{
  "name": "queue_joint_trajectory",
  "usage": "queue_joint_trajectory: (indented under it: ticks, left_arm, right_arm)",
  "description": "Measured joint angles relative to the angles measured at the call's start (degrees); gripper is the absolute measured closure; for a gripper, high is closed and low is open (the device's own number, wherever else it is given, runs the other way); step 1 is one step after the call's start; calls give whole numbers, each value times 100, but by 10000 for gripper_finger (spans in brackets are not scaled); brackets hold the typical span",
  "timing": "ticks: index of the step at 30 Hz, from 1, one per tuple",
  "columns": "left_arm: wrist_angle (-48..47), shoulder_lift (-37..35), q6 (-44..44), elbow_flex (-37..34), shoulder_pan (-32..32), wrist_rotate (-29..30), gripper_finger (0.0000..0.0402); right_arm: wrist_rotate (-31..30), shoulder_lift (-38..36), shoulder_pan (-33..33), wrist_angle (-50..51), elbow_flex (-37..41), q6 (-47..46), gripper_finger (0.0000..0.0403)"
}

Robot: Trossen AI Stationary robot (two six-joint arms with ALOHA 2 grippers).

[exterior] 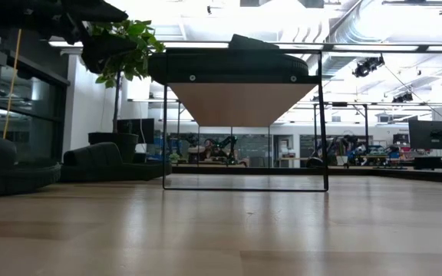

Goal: Pick and place slides into the shelf
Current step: Put the bottom right black slipper on the shelf

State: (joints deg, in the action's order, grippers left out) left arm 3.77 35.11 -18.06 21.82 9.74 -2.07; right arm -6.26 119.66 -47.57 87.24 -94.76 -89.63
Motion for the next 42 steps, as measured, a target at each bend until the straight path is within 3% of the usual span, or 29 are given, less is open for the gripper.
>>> queue_joint_trajectory:
  ticks: [14,21,29,42]
  left_arm:
    - [0,0,0,0,1,18,151]
    - [0,0,0,0,1,20,151]
    - [-2,0,2,0,1,20,151]
    - [-140,1,-11,0,-1,20,151]
  right_arm:
    - [-175,-4,2,128,0,-204,403]
    - [-698,-4,13,268,-244,-321,403]
    - [-1917,-7,-20,273,-1071,-382,403]
    - [-2526,-7,19,280,-1246,196,403]
